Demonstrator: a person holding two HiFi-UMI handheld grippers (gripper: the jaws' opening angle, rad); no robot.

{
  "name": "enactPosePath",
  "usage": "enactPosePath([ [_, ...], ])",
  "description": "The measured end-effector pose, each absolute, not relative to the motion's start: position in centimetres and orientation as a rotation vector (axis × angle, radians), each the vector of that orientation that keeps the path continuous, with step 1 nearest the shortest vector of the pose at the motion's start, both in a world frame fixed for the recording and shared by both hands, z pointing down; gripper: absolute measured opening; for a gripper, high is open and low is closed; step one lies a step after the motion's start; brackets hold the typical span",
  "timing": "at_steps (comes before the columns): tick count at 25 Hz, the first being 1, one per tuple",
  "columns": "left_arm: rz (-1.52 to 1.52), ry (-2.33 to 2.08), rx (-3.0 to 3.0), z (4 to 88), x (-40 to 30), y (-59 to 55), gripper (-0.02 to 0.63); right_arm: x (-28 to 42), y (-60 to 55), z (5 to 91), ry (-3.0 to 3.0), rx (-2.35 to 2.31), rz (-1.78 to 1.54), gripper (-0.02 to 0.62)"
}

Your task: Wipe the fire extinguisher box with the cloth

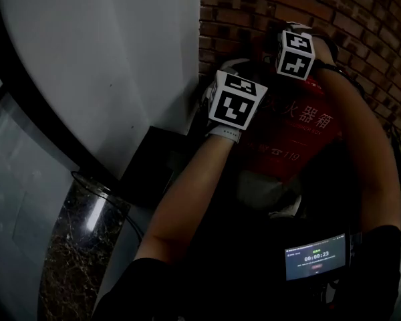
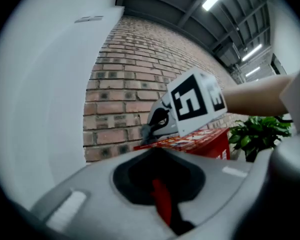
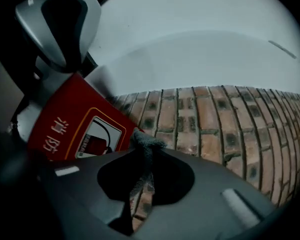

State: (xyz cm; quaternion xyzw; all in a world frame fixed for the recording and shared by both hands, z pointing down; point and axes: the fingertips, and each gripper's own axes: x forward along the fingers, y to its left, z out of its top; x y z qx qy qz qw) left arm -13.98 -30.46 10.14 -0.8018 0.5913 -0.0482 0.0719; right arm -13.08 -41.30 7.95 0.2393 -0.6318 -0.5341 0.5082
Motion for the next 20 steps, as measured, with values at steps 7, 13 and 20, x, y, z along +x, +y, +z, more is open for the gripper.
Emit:
enactPosePath([
  [7, -0.137, 1.696, -2.438, 10.2, -13.5, -30.3, 0.0, -14.5, -45.6, 9.9, -1.505, 0.564, -1.291, 0.035],
  [13, -0.127, 1.688, -2.422, 9.5, -13.0, -30.2, 0.0, -14.8, -45.7, 11.9, -1.48, 0.461, -1.23, 0.034],
  [20, -0.137, 1.669, -2.457, 9.4, -10.2, -30.5, 0.0, -11.9, -45.8, 11.4, -1.472, 0.44, -1.183, 0.031],
])
